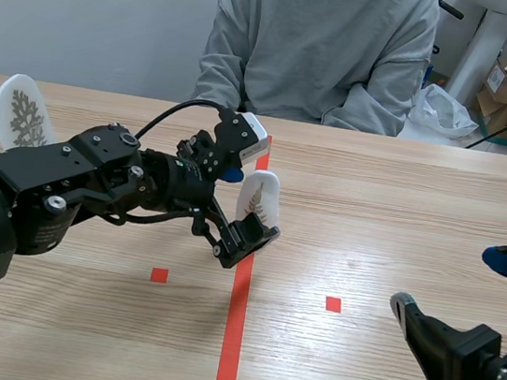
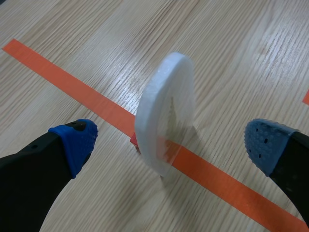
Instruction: Do the leaf sorting experiment
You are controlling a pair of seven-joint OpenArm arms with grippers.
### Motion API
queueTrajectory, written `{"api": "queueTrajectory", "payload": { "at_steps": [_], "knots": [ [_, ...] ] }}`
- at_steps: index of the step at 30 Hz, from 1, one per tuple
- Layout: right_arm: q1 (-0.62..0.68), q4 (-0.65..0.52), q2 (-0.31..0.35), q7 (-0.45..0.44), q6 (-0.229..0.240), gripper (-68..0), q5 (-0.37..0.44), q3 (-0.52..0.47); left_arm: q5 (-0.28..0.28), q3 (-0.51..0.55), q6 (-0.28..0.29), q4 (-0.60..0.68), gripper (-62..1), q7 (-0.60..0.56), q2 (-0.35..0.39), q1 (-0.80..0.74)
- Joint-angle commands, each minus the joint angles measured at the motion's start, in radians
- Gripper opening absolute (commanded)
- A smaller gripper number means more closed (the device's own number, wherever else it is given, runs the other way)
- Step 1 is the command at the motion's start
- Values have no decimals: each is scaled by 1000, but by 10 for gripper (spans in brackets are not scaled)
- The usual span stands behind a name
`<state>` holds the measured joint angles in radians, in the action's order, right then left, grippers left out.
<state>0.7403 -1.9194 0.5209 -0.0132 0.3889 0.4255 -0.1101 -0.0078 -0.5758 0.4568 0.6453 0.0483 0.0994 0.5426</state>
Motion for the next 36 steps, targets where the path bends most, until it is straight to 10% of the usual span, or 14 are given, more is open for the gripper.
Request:
{"api": "queueTrajectory", "payload": {
  "at_steps": [1,7,13,29,36],
  "knots": [
    [-12,-12,-1,-12,0,-37,4,-8,-10,1,1,21,14,-14,-16,3],
    [-12,-12,-1,-12,0,-37,4,-8,-10,1,1,21,14,-11,-37,0],
    [-12,-12,-1,-12,0,-37,4,-8,-9,1,0,21,-224,-14,-43,0],
    [-12,-12,-1,-12,0,-37,4,-8,-10,1,1,21,-545,-30,-49,0],
    [-12,-12,-1,-12,0,-37,4,-8,-10,2,10,22,-559,-32,-47,0]
  ]
}}
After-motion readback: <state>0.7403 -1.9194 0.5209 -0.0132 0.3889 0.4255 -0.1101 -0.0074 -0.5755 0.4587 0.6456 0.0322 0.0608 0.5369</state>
